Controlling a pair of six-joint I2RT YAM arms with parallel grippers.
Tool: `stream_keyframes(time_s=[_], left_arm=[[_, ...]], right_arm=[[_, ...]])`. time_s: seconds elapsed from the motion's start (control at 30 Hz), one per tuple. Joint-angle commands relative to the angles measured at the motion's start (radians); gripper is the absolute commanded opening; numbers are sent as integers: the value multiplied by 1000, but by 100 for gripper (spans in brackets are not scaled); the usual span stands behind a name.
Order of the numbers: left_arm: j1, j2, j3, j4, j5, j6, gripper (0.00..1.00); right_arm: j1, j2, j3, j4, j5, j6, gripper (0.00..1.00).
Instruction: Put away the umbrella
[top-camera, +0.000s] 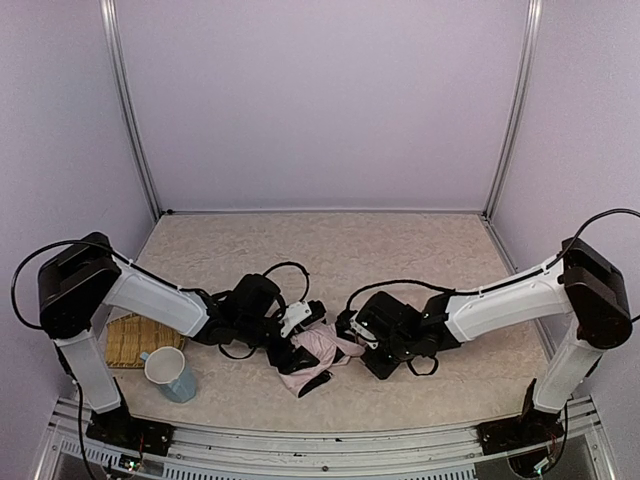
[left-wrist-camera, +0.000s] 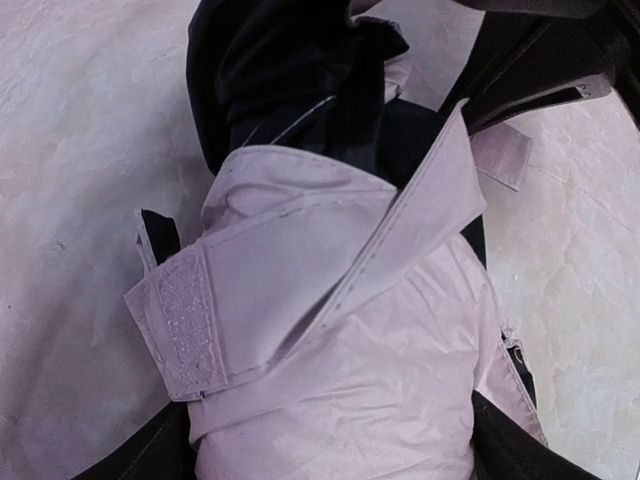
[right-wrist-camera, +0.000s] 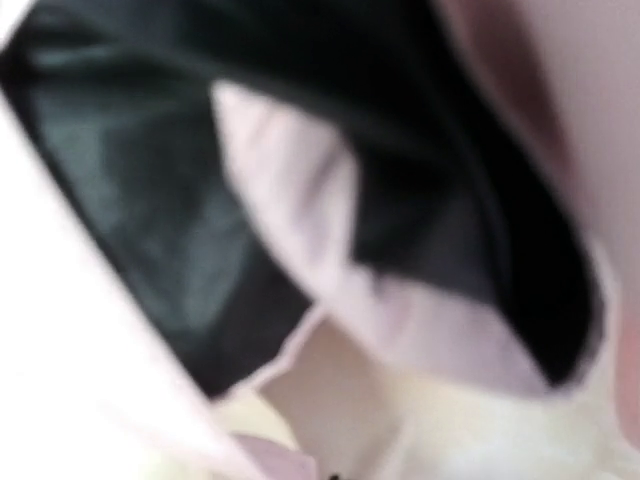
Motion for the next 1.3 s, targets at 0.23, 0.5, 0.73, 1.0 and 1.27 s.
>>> stream_keyframes(time_s=[0.23, 0.5, 0.73, 1.0, 1.27], left_arm=[[-19, 164, 84, -176, -147, -123, 44], [37, 168, 64, -90, -96, -196, 0], [99, 50, 3, 115, -177, -269, 0], [86, -173, 50, 92, -94, -249, 0], [-53, -378, 31, 48, -342, -35, 0]], right_arm=[[238, 6, 192, -293, 332, -9, 0], [405, 181, 333, -615, 495, 134, 0], [482, 289, 390, -676, 572, 191, 0], [424, 261, 252, -301, 649, 27, 0], [364, 151, 102, 269, 729, -331, 6]])
